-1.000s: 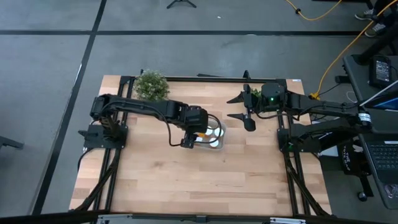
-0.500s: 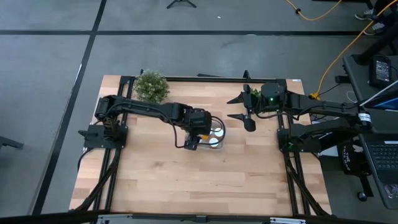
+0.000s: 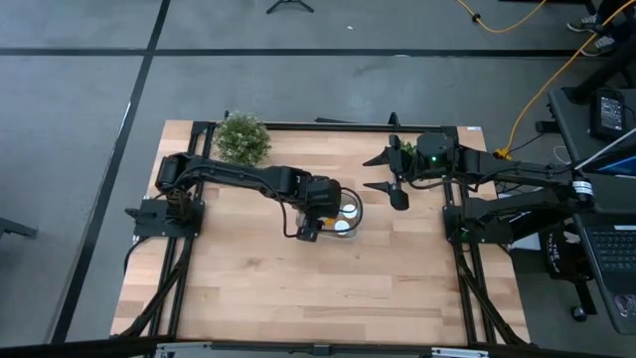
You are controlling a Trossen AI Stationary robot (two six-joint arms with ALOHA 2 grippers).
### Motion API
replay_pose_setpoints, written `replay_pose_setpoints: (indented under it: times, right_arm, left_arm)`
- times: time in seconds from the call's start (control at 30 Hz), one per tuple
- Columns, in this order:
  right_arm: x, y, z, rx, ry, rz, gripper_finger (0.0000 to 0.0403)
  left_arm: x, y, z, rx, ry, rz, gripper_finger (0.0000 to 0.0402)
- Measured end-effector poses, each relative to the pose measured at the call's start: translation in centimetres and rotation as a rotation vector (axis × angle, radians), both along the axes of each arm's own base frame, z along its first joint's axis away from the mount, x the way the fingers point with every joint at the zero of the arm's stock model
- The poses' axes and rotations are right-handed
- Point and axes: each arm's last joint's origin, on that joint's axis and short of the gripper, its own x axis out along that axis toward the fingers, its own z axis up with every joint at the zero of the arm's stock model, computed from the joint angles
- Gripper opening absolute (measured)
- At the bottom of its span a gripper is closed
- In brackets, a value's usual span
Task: Pick and place pill bottles into a basket
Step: Put the orange pill bottle into the grey bin
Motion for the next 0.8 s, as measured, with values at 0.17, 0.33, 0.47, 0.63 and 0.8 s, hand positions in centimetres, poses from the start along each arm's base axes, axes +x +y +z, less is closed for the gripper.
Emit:
replay_pose_setpoints:
  times: [0.17,0.33,0.47,0.63,0.8]
  right_arm:
    - [0.0,0.0,0.0,-0.003,0.002,0.001,0.0267]
    - [0.0,0.0,-0.1,-0.001,0.011,0.002,0.0267]
    - [0.0,0.0,-0.1,0.003,0.015,0.003,0.0267]
    - [0.0,0.0,-0.1,0.003,0.014,0.003,0.0267]
    - [0.0,0.0,-0.1,0.004,0.014,0.002,0.0267]
  left_arm:
    - [0.6,0.0,-1.0,-0.007,0.017,-0.004,0.0198]
    - [1.0,-0.2,-1.7,-0.013,0.035,-0.01,0.0198]
    - [1.2,-0.2,-1.9,-0.028,0.033,-0.017,0.0198]
    - [1.2,-0.2,-1.9,-0.029,0.028,-0.023,0.0198]
    - [1.2,0.1,-1.9,-0.042,0.03,-0.025,0.0198]
